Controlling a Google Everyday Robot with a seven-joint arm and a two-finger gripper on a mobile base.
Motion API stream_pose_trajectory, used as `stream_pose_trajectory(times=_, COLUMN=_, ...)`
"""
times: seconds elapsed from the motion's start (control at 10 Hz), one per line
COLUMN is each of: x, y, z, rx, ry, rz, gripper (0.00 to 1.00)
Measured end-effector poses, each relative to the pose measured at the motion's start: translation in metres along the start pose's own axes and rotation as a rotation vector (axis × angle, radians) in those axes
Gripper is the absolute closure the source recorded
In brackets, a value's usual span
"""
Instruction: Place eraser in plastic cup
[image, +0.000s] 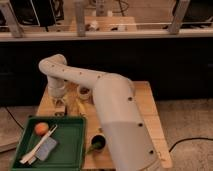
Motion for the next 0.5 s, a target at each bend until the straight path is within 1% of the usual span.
stream_pose_trajectory(times=0.1, x=0.0010, y=0.0002, z=0.0009, rx=0.009, ry=0.000, rz=0.003, gripper=0.87)
stream_pose_trajectory(times=0.2, x=0.0012, y=0.0015, z=0.0013, rx=0.012, ry=-0.002, rz=0.004, gripper=0.76)
stream_pose_trajectory(times=0.3, x=0.0015, y=0.0018, z=0.0017, rx=0.015, ry=-0.003, rz=0.005, gripper=0.68)
stream_pose_trajectory(times=0.4, x=0.0020, y=0.0026, z=0.0013, rx=0.017, ry=-0.003, rz=0.005, gripper=0.56)
stream_pose_trajectory(times=0.5, x=0.0028, y=0.0032, z=0.0008, rx=0.019, ry=-0.001, rz=0.005, gripper=0.47)
